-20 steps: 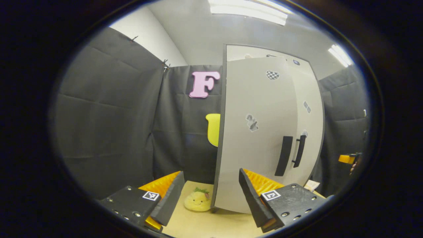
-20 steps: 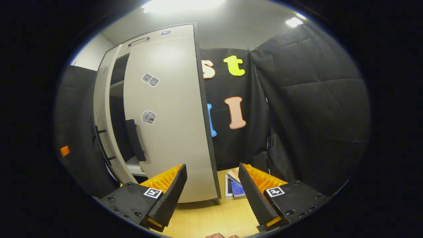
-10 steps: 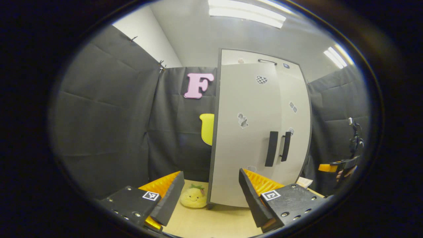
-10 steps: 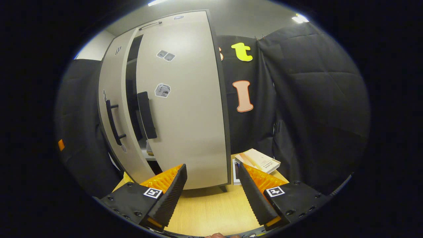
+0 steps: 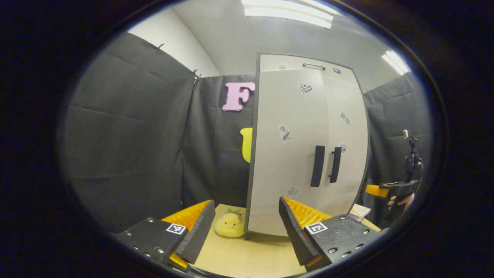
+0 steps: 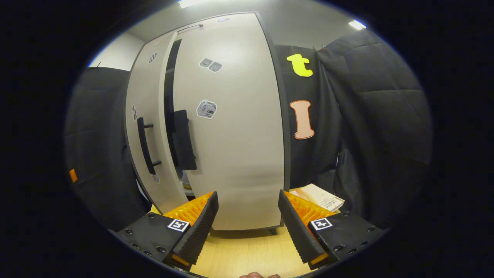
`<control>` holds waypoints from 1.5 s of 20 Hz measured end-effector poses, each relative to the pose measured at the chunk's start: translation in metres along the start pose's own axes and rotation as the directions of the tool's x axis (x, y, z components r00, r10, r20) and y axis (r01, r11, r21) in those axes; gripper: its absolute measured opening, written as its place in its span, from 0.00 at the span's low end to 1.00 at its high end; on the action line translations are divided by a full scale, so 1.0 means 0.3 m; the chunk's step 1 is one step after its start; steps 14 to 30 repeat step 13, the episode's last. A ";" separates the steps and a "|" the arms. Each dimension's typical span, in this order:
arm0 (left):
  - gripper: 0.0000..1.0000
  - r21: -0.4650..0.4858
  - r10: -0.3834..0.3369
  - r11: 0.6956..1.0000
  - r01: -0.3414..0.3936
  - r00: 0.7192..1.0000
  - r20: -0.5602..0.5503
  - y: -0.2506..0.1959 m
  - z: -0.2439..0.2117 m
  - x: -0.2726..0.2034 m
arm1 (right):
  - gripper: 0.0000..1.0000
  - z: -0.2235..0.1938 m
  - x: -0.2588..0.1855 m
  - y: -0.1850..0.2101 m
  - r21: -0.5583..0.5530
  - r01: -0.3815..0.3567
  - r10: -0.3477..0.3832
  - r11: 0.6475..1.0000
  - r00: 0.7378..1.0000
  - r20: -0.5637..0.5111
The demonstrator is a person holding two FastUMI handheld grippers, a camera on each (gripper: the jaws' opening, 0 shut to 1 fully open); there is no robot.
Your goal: Grab one shoe with the right hand and put it into the shoe cabinet, grab the other shoe with the left hand and put it into the shoe cabinet; then close the right door with the right hand and the left door with the left hand.
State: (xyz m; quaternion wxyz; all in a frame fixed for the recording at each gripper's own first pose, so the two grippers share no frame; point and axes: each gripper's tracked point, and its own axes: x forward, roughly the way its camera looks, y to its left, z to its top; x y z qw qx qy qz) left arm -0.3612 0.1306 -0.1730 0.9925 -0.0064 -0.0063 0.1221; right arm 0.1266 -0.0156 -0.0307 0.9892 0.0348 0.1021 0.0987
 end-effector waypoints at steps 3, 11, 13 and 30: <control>0.94 -0.011 0.017 1.000 -0.017 1.000 -0.002 -0.046 0.000 -0.017 | 0.98 -0.005 0.025 -0.050 0.008 -0.020 0.020 1.000 1.000 -0.003; 0.95 -0.001 0.130 0.992 -0.130 0.991 0.011 -0.256 -0.011 -0.076 | 0.98 0.012 0.070 -0.243 0.013 -0.094 0.094 0.996 0.995 0.020; 0.94 0.005 0.156 0.988 -0.156 0.988 -0.002 -0.316 -0.025 -0.095 | 0.98 0.004 0.059 -0.286 0.008 -0.126 0.126 0.992 0.992 0.016; 0.94 0.005 0.156 0.988 -0.156 0.988 -0.002 -0.316 -0.025 -0.095 | 0.98 0.004 0.059 -0.286 0.008 -0.126 0.126 0.992 0.992 0.016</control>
